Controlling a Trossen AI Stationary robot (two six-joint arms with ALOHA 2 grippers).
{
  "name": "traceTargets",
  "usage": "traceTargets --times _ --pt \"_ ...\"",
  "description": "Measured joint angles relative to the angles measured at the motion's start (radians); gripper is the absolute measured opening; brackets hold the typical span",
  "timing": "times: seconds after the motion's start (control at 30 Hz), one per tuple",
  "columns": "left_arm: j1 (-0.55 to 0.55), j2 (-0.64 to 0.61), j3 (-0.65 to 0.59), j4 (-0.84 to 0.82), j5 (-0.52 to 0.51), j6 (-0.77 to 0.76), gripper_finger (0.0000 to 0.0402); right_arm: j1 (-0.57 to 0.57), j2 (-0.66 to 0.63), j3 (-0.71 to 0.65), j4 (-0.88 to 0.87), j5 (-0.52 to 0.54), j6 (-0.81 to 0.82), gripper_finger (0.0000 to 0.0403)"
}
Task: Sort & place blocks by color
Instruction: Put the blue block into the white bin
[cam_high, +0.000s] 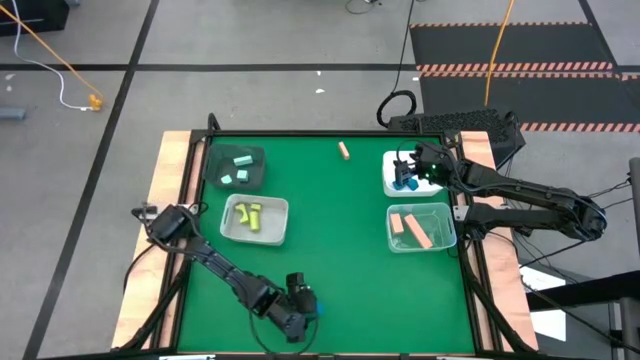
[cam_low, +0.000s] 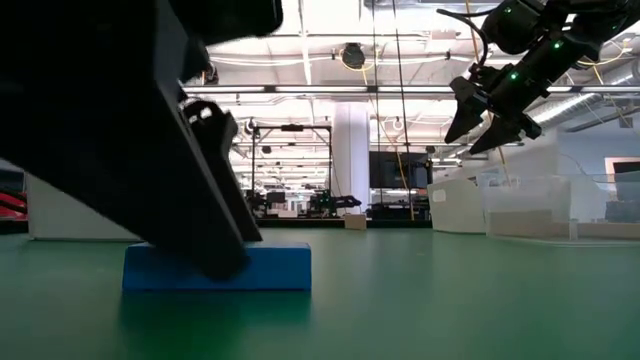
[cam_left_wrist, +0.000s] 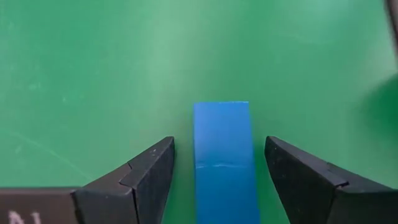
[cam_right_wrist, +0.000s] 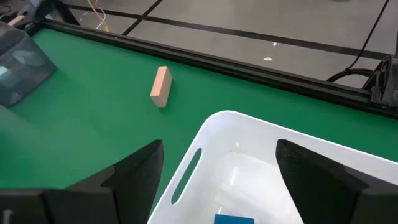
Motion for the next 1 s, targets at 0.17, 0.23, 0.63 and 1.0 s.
traceTargets --times 0.17,0.23,0.63,1.0 --pt "0.009 0.014 0.003 -0.017 0.003 -0.090 0.0236 0.000 0.000 0.000 0.001 0.000 0.000 0.0302" --pt "0.009 0.014 0.004 -0.025 0.000 -0.084 0.0205 0.000 0.000 0.000 0.001 0.000 0.000 0.0302" --pt "0.064 -0.032 -0.002 -0.030 0.062 -0.008 0.0128 0.000 0.000 0.000 0.001 0.000 0.000 0.0302" --pt "0.271 -0.264 -0.002 -0.076 0.045 0.272 0.0128 0.000 0.000 -0.001 0.173 0.001 0.135 0.0302"
